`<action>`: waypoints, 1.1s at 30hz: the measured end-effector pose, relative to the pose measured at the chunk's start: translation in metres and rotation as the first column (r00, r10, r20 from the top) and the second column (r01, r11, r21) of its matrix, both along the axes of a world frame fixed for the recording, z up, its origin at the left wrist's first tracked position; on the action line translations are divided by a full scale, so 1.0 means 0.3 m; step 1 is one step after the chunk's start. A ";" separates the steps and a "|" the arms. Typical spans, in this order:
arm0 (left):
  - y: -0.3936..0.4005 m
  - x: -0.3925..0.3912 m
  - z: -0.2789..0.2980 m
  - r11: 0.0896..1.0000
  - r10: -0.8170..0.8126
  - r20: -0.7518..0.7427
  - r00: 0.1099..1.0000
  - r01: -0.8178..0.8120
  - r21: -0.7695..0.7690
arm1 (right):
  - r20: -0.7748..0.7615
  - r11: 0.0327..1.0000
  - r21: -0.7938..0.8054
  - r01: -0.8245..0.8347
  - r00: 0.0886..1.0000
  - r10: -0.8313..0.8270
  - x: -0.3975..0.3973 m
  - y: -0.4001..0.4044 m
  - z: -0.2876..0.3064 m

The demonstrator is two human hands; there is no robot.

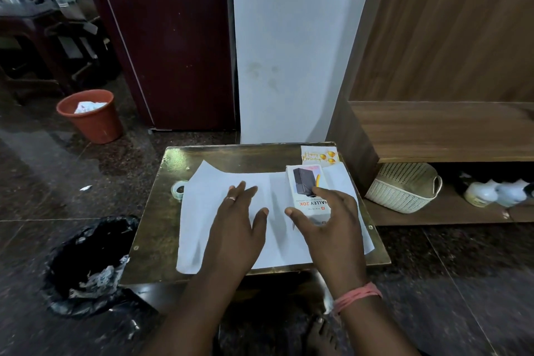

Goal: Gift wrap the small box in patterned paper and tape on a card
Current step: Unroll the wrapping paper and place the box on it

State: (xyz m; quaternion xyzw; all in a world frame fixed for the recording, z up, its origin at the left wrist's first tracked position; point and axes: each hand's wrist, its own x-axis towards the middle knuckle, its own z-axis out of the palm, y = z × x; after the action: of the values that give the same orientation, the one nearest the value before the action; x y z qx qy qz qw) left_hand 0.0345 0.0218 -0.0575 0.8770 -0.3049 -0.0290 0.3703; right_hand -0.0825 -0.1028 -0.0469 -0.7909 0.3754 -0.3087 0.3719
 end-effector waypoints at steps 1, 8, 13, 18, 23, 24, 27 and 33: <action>-0.007 -0.004 -0.002 1.000 -0.011 -0.012 1.000 0.011 0.002 | -0.017 1.000 -0.016 -0.002 1.000 0.002 0.000 -0.003 -0.005; -0.032 -0.011 -0.040 0.985 -0.045 -0.054 0.998 0.053 0.162 | -0.069 0.999 -0.031 0.021 0.997 -0.023 0.001 -0.016 -0.039; -0.044 -0.013 -0.038 0.984 -0.035 -0.035 0.999 0.040 0.176 | -0.074 1.000 -0.016 0.016 0.997 -0.017 -0.001 -0.017 -0.015; -0.073 -0.031 0.009 0.991 -0.057 -0.199 0.978 0.031 -0.131 | 0.210 0.966 0.259 -0.006 0.976 -0.051 0.014 -0.022 0.028; -0.100 -0.034 0.042 0.873 -0.345 -0.717 0.606 -0.073 -0.482 | 0.473 0.607 0.730 -0.313 0.873 -0.119 0.042 -0.046 0.044; -0.104 -0.033 0.047 0.865 -0.387 -0.737 0.555 -0.060 -0.499 | 0.462 0.607 0.733 -0.309 0.880 -0.111 0.050 -0.048 0.045; -0.113 -0.028 0.056 0.858 -0.408 -0.750 0.520 -0.063 -0.510 | 0.433 0.692 0.673 -0.263 0.898 -0.080 0.065 -0.051 0.039; -0.126 -0.021 0.054 0.830 -0.378 -0.735 0.563 -0.144 -0.538 | 0.298 0.862 0.493 -0.116 0.954 -0.042 0.070 -0.048 0.039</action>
State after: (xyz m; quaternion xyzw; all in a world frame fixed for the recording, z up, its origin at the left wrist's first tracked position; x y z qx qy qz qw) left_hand 0.0281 -0.0159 -0.0415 0.5952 -0.1539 -0.3693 0.6969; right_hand -0.0616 -0.1173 -0.0351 -0.6174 0.3670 -0.3080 0.6239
